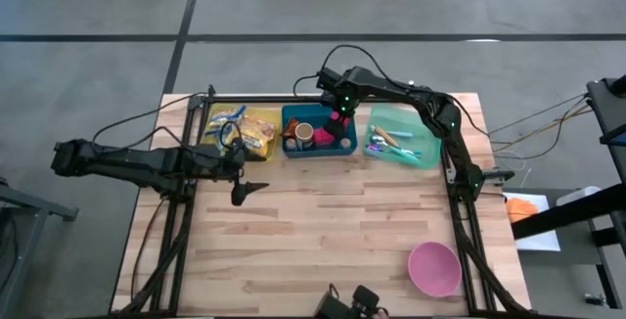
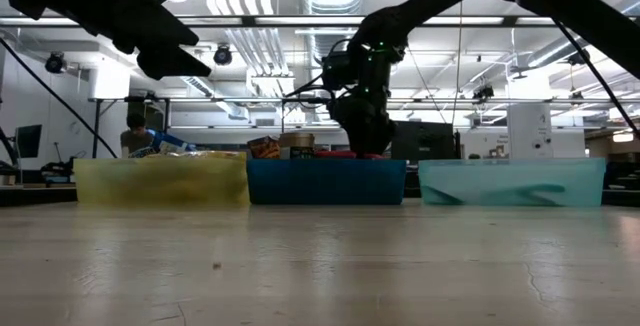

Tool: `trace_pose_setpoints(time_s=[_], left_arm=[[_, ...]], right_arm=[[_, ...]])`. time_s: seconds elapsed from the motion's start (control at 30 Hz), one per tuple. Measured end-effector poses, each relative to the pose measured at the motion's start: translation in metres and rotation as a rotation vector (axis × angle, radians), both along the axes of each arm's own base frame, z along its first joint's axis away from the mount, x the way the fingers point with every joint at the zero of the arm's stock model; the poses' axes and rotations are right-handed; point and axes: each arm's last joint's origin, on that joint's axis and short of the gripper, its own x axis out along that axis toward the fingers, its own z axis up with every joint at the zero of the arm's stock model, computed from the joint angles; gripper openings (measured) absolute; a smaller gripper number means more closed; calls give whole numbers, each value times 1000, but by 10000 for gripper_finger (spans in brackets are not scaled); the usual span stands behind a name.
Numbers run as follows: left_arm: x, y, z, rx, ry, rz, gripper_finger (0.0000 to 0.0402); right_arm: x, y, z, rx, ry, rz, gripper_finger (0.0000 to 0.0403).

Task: Pick & Place Food Item
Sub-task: Return to Home Position

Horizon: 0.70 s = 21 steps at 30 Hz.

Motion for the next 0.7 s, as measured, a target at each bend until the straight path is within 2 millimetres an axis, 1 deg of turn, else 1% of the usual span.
trace_pose_setpoints(time_s=[0.17,0.33,0.53,0.7], left_arm=[[1,0,1,2,-13,-1,397],[1,0,2,3,-18,3,397],[1,0,3,22,-28,6,397],[2,2,9,58,-44,34,397]], right_arm=[[-3,2,6,1,1,6,362],[-9,6,21,-2,-1,25,363],[-20,15,59,-47,-80,18,363],[-30,33,91,-85,-152,31,363]])
